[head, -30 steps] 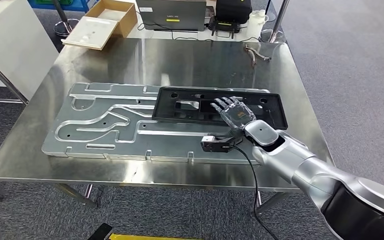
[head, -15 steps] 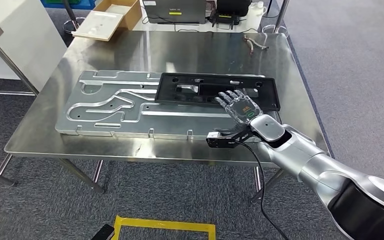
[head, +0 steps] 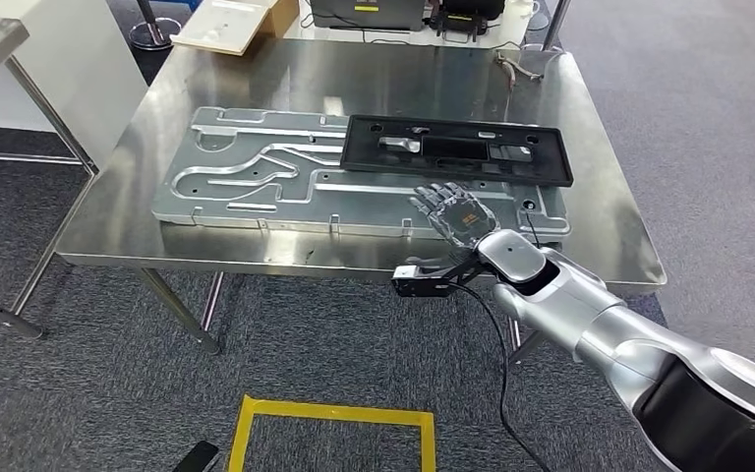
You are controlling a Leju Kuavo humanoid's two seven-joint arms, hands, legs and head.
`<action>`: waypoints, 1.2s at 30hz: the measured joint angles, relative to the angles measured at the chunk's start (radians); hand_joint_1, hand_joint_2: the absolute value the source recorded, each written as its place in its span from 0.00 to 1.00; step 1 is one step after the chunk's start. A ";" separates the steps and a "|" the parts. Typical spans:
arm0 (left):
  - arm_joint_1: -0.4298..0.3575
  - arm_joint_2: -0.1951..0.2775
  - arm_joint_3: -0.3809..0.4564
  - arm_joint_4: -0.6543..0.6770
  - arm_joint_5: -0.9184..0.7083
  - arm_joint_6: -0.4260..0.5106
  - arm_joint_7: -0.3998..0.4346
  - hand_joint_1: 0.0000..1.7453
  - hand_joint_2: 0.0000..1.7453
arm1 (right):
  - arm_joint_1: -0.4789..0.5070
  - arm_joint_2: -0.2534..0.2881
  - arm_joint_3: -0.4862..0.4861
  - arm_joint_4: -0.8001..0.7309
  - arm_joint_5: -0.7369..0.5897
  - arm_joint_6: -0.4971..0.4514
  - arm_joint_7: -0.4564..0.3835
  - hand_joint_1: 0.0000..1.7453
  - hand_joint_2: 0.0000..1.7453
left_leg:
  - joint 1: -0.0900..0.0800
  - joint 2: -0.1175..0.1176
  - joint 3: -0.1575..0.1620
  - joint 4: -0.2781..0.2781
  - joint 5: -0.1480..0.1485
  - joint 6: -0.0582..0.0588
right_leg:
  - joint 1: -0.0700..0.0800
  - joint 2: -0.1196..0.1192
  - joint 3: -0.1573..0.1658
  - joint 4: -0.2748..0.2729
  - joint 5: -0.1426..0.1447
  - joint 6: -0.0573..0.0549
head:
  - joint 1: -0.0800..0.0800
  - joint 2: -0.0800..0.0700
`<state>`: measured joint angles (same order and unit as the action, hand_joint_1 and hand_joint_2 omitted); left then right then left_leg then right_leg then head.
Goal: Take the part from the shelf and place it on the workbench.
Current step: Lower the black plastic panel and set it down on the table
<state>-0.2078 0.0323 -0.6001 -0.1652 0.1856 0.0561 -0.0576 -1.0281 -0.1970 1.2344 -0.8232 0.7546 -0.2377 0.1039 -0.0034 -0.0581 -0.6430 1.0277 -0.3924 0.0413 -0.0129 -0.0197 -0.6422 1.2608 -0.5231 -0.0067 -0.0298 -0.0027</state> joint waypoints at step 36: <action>0.039 -0.006 0.030 -0.003 0.042 0.033 -0.026 0.00 0.00 | 0.170 0.025 -0.130 0.051 0.104 -0.169 -0.071 0.00 0.00 | -0.005 0.030 -0.054 -0.005 0.069 -0.021 | 0.031 -0.037 0.198 -0.278 -0.033 -0.029 | 0.000 0.000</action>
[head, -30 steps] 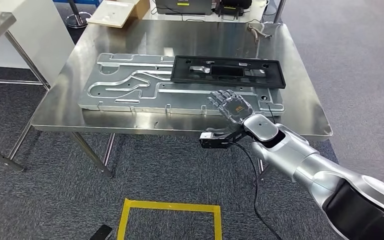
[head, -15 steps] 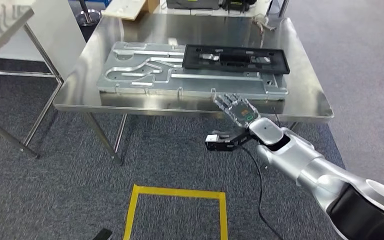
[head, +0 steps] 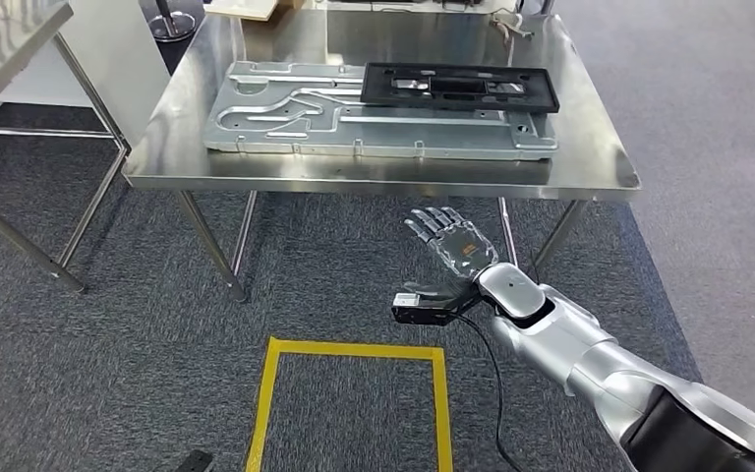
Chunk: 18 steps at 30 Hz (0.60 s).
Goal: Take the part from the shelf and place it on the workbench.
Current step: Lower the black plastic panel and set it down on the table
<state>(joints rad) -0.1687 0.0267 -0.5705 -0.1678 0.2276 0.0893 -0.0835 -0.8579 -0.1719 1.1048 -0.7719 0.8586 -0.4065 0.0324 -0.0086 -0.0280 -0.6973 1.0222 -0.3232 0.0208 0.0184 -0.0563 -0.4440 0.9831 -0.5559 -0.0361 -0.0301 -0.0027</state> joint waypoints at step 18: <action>0.111 -0.001 0.081 0.001 0.116 0.067 -0.093 0.00 0.00 | 0.678 -0.003 -0.518 -0.247 -0.057 -0.225 -0.197 0.00 0.00 | 0.024 0.005 0.193 -0.020 -0.185 0.004 | -0.037 0.041 -0.228 0.068 0.121 0.064 | 0.001 0.000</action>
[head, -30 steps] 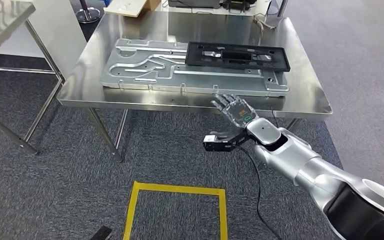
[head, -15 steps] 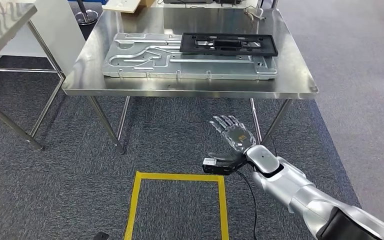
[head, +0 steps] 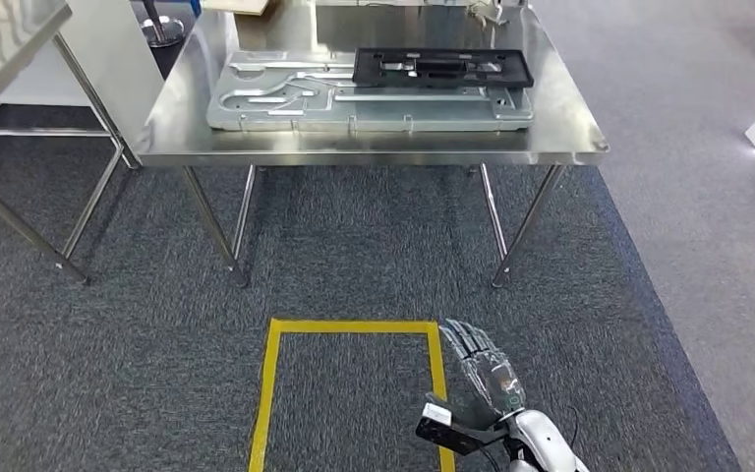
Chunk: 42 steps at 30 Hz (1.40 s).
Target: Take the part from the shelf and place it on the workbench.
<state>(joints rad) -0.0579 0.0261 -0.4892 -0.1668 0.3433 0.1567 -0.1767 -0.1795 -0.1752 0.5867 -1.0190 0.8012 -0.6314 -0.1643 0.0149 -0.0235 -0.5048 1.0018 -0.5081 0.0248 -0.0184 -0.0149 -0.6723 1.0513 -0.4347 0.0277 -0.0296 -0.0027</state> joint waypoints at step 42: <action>0.032 -0.039 0.043 0.007 0.097 0.055 -0.042 0.00 0.00 | 0.193 0.316 -1.128 0.792 -0.254 0.148 0.055 0.00 0.00 | 0.001 -0.026 -0.015 0.005 0.005 -0.031 | -0.012 0.071 0.136 -0.028 -0.081 -0.004 | -0.001 0.000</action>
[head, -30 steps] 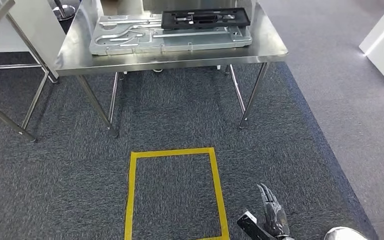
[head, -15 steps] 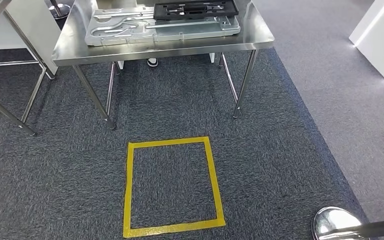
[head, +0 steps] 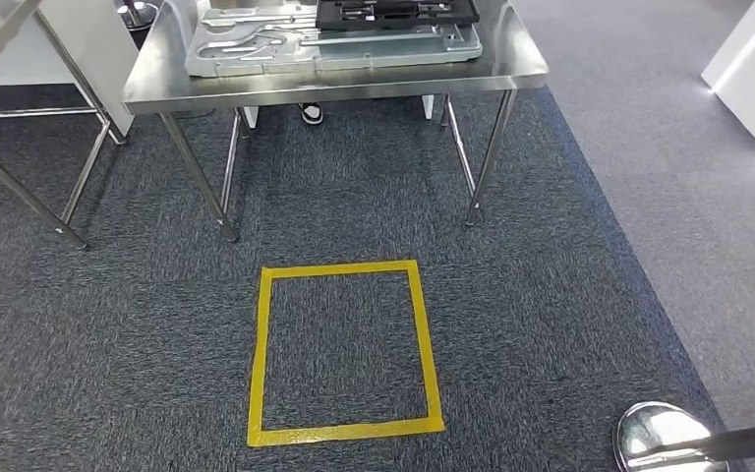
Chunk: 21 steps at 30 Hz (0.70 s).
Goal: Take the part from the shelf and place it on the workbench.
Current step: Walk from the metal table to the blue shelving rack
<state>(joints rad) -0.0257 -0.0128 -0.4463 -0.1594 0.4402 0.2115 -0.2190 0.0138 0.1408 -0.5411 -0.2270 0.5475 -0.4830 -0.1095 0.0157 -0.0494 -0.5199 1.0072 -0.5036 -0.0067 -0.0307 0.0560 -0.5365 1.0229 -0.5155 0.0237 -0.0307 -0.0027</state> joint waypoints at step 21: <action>0.000 0.001 -0.058 0.005 -0.075 -0.010 0.012 0.00 0.00 | -0.015 -0.052 -0.017 0.032 0.031 0.177 0.195 0.00 0.00 | -0.004 0.060 -0.009 -0.010 0.021 0.035 | 0.015 -0.086 -0.058 0.122 -0.079 -0.004 | 0.000 0.000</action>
<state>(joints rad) -0.0259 -0.0118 -0.5039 -0.1546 0.3655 0.2014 -0.2074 -0.0013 0.0891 -0.5579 -0.1949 0.5783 -0.3061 0.0851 0.0115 0.0108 -0.5292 0.9969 -0.4823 0.0279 -0.0160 -0.0304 -0.5946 1.1448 -0.5941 0.0195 -0.0308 -0.0027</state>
